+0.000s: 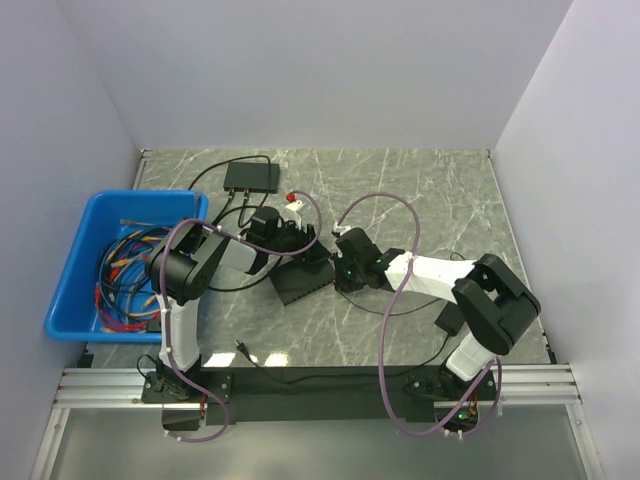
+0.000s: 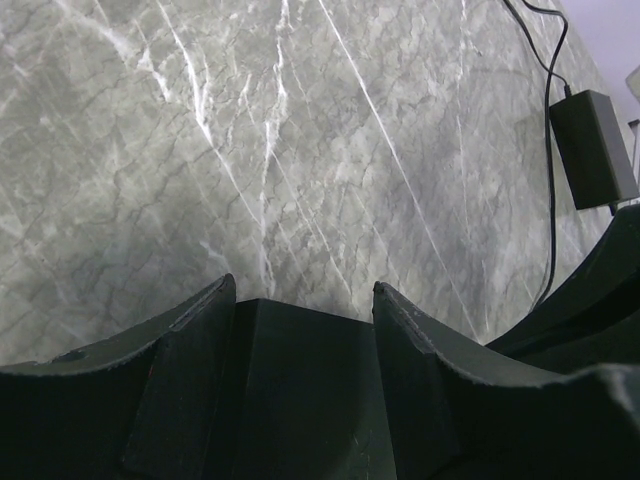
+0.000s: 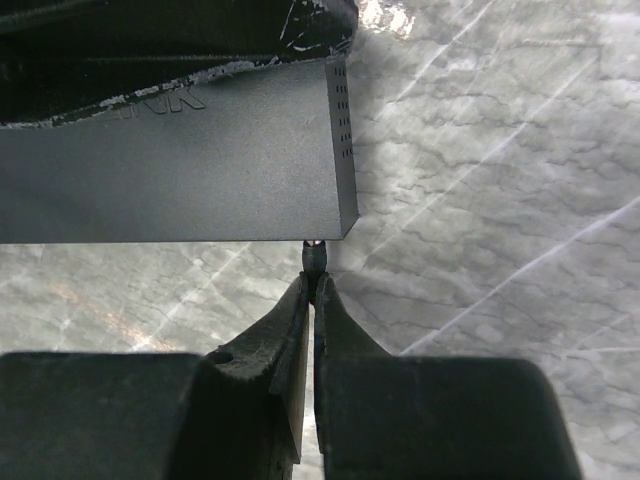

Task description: Insert the plug into the switch port

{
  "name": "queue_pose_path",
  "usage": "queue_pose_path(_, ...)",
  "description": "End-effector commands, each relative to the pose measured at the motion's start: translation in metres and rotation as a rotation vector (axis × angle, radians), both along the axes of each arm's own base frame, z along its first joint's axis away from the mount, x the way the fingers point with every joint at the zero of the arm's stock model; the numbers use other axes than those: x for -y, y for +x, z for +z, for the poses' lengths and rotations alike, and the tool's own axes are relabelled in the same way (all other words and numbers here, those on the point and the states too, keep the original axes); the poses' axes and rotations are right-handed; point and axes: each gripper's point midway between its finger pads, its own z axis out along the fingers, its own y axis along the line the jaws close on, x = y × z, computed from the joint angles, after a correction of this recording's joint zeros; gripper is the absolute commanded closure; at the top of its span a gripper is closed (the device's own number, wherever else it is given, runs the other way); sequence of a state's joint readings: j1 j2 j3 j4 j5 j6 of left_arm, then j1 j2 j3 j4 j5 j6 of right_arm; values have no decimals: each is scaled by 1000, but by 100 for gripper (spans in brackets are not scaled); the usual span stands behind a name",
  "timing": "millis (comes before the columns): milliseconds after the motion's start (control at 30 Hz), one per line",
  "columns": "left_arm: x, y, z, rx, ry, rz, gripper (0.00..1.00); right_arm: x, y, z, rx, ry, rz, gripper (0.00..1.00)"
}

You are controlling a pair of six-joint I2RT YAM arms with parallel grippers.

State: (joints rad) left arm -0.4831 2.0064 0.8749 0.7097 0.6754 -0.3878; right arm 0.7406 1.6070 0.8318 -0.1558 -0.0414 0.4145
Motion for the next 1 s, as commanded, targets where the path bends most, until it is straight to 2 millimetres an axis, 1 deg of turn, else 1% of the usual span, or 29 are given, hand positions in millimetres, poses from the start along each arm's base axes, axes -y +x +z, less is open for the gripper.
queue_pose_path(0, 10, -27, -16, -59, 32, -97, 37, -4, 36, 28, 127, 4, -35, 100)
queue_pose_path(133, 12, -29, -18, -57, 43, -110, 37, 3, 43, 31, 144, -31, -46, 100)
queue_pose_path(367, 14, -36, -20, -54, 43, -137, 38, 1, 52, 35, 157, -46, -53, 100)
queue_pose_path(600, 19, -42, -25, -56, 45, -171, 39, -1, 63, 28, 160, -84, -62, 100)
queue_pose_path(667, 20, -43, -28, -61, 54, -179, 39, 2, 66, 27, 164, -100, -69, 100)
queue_pose_path(767, 22, -46, -32, -59, 65, -200, 39, 5, 70, 30, 180, -123, -75, 100)
queue_pose_path(967, 26, -53, -37, -45, 81, -249, 39, 10, 81, 44, 224, -148, -94, 100)
